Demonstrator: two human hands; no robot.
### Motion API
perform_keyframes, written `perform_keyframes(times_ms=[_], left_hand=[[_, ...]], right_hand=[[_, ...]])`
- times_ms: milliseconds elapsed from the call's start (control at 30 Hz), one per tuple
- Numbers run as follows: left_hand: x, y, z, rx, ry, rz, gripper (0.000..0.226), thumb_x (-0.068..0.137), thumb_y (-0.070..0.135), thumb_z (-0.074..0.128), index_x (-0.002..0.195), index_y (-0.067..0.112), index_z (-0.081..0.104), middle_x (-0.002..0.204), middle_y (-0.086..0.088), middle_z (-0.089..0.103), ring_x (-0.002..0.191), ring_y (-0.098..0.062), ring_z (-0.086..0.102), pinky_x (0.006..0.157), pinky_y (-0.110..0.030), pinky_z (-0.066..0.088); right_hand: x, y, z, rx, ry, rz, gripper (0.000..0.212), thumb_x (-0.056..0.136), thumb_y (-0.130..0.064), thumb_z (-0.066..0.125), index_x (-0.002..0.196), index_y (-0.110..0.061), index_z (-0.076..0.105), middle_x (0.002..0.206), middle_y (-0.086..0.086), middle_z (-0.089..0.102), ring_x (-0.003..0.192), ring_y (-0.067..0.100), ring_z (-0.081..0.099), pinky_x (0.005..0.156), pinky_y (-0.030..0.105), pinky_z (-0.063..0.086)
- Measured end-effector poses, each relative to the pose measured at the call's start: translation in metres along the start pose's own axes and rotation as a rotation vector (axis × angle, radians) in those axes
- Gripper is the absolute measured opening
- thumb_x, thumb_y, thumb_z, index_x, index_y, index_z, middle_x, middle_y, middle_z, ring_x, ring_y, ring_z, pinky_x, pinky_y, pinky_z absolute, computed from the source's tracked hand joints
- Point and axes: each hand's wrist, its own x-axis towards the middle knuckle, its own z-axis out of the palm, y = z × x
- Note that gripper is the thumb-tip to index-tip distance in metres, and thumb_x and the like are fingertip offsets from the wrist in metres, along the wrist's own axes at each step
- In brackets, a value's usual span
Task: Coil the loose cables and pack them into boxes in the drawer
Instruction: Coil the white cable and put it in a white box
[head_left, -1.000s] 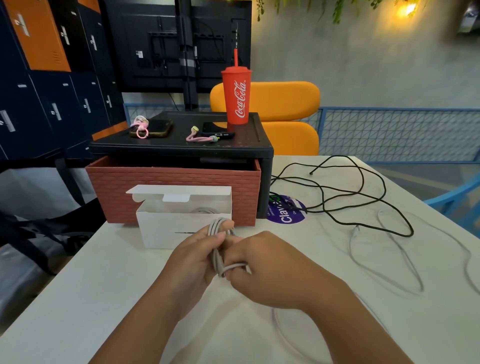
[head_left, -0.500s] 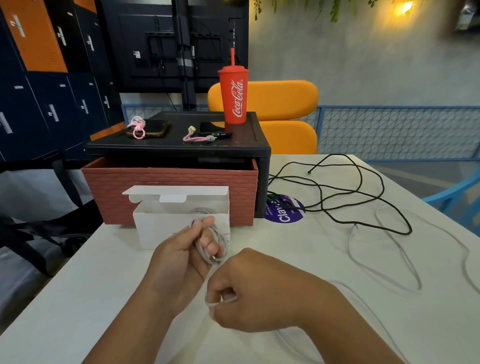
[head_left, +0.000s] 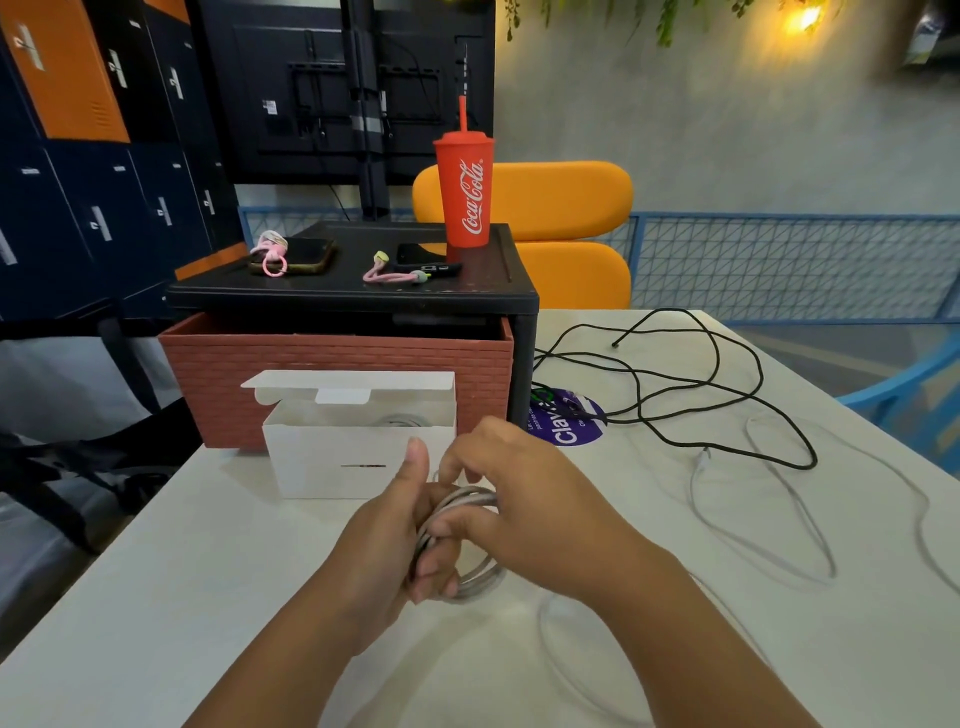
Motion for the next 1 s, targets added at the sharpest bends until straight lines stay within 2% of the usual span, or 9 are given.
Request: perform_keyframes(times_ms=[133, 267, 400, 467, 567, 700, 833, 900, 1000], left_hand=[[0.0, 0.0, 0.0, 0.089, 0.035, 0.033, 0.057, 0.073, 0.062, 0.035, 0.055, 0.008, 0.042, 0.04, 0.0, 0.027, 0.035, -0.012, 0.025, 0.05, -0.028, 0.038], [0.001, 0.0, 0.002, 0.072, 0.055, 0.065, 0.045, 0.074, 0.046, 0.048, 0.079, 0.001, 0.053, 0.04, 0.002, 0.033, 0.037, -0.011, 0.03, 0.055, -0.024, 0.047], [0.003, 0.0, 0.0, 0.058, 0.079, 0.112, 0.038, 0.074, 0.042, 0.05, 0.069, 0.005, 0.056, 0.042, 0.001, 0.036, 0.038, -0.01, 0.037, 0.078, -0.036, 0.041], [0.003, 0.0, 0.0, 0.043, 0.101, 0.128, 0.034, 0.072, 0.042, 0.051, 0.063, 0.009, 0.057, 0.043, 0.002, 0.034, 0.039, -0.009, 0.034, 0.07, -0.03, 0.046], [0.003, -0.002, 0.003, 0.015, 0.121, 0.137, 0.033, 0.072, 0.04, 0.051, 0.068, 0.008, 0.054, 0.043, 0.004, 0.034, 0.04, -0.008, 0.03, 0.053, -0.019, 0.047], [0.004, -0.002, 0.002, -0.013, 0.111, 0.172, 0.028, 0.075, 0.037, 0.051, 0.081, 0.01, 0.054, 0.047, 0.004, 0.035, 0.039, -0.005, 0.03, 0.048, -0.02, 0.041], [0.002, 0.002, -0.004, -0.022, 0.076, 0.148, 0.032, 0.076, 0.039, 0.049, 0.093, 0.013, 0.057, 0.046, 0.004, 0.031, 0.04, -0.005, 0.027, 0.042, -0.019, 0.035], [0.0, 0.004, -0.008, 0.022, 0.02, 0.125, 0.04, 0.08, 0.044, 0.046, 0.098, 0.013, 0.063, 0.046, 0.004, 0.03, 0.04, -0.006, 0.027, 0.043, -0.02, 0.037], [-0.003, 0.005, -0.015, 0.113, -0.132, 0.124, 0.046, 0.082, 0.061, 0.049, 0.099, 0.025, 0.072, 0.043, 0.007, 0.03, 0.04, -0.005, 0.027, 0.047, -0.021, 0.041]], right_hand=[[0.002, 0.004, 0.006, -0.05, -0.066, 0.039, 0.021, 0.089, -0.035, 0.057, 0.104, -0.02, 0.055, 0.098, -0.007, 0.055, 0.09, 0.011, 0.05, 0.075, 0.027, 0.042], [0.004, 0.008, 0.005, -0.005, -0.054, 0.076, 0.02, 0.092, -0.03, 0.052, 0.096, -0.011, 0.06, 0.093, 0.001, 0.06, 0.088, 0.017, 0.054, 0.077, 0.034, 0.045], [0.004, 0.013, 0.004, 0.102, -0.007, 0.122, 0.026, 0.09, -0.035, 0.056, 0.093, -0.011, 0.065, 0.089, 0.001, 0.065, 0.084, 0.016, 0.058, 0.076, 0.037, 0.048], [0.004, 0.014, 0.005, 0.128, 0.005, 0.139, 0.026, 0.089, -0.037, 0.057, 0.091, -0.012, 0.066, 0.086, 0.003, 0.067, 0.082, 0.017, 0.06, 0.075, 0.039, 0.049], [0.004, 0.015, 0.004, 0.161, 0.0, 0.163, 0.026, 0.088, -0.037, 0.058, 0.088, -0.012, 0.065, 0.083, 0.005, 0.067, 0.079, 0.019, 0.06, 0.074, 0.04, 0.05], [0.003, 0.016, 0.002, 0.225, -0.023, 0.179, 0.023, 0.089, -0.034, 0.059, 0.086, -0.014, 0.066, 0.084, 0.008, 0.067, 0.08, 0.021, 0.06, 0.075, 0.041, 0.049], [0.004, 0.013, 0.004, 0.255, -0.048, 0.157, 0.025, 0.09, -0.032, 0.057, 0.068, -0.02, 0.058, 0.07, 0.004, 0.058, 0.066, 0.016, 0.052, 0.064, 0.034, 0.043], [0.003, 0.011, 0.006, 0.288, -0.108, 0.142, 0.024, 0.091, -0.029, 0.057, 0.068, -0.023, 0.059, 0.072, -0.004, 0.061, 0.069, 0.014, 0.057, 0.069, 0.033, 0.047], [0.003, 0.012, 0.009, 0.362, -0.186, 0.094, 0.019, 0.091, -0.023, 0.056, 0.086, -0.012, 0.069, 0.095, -0.004, 0.07, 0.09, 0.024, 0.064, 0.087, 0.046, 0.049]])
